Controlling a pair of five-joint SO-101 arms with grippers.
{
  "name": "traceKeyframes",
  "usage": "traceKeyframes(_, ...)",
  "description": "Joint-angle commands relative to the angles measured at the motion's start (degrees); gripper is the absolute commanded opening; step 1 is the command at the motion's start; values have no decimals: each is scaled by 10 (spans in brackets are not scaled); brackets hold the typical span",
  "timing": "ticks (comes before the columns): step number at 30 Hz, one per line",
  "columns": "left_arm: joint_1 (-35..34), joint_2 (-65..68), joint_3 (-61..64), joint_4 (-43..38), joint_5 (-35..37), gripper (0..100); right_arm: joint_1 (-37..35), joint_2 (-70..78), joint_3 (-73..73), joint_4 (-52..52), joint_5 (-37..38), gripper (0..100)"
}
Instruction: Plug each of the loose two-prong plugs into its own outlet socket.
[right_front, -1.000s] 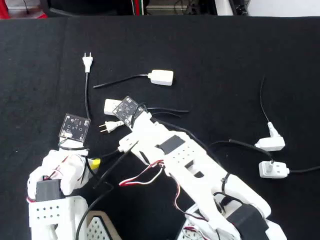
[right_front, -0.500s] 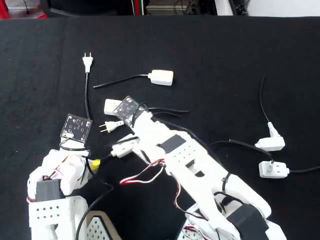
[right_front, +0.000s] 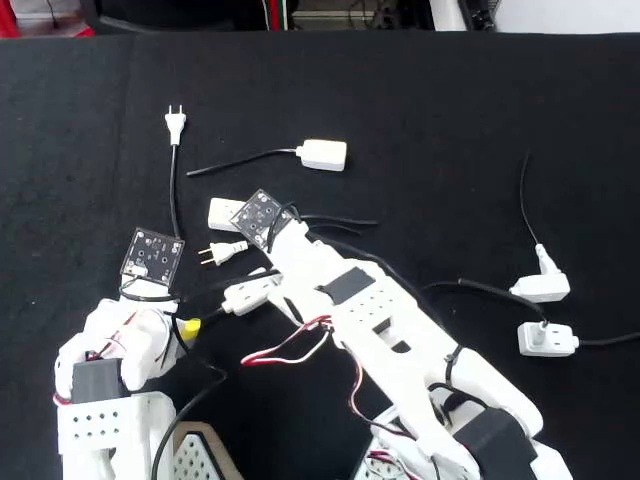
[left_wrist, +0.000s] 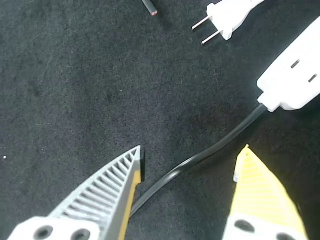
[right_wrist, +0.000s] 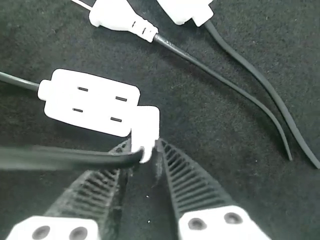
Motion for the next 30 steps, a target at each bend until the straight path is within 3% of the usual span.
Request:
traceKeyframes(1, -7, -5, -4, -2, -4, 295, 10, -2, -37, -13, 1, 142)
traceKeyframes(11, -7, -5, -4, -2, -4, 295, 10, -2, -34, -45, 0, 75)
traceKeyframes(22, -7, -5, -4, -1, -4, 295, 10, -1, -34, -44, 4, 79)
traceKeyframes(30, -7, -5, -4, -1, -4, 295, 10, 73, -72, -40, 4, 137)
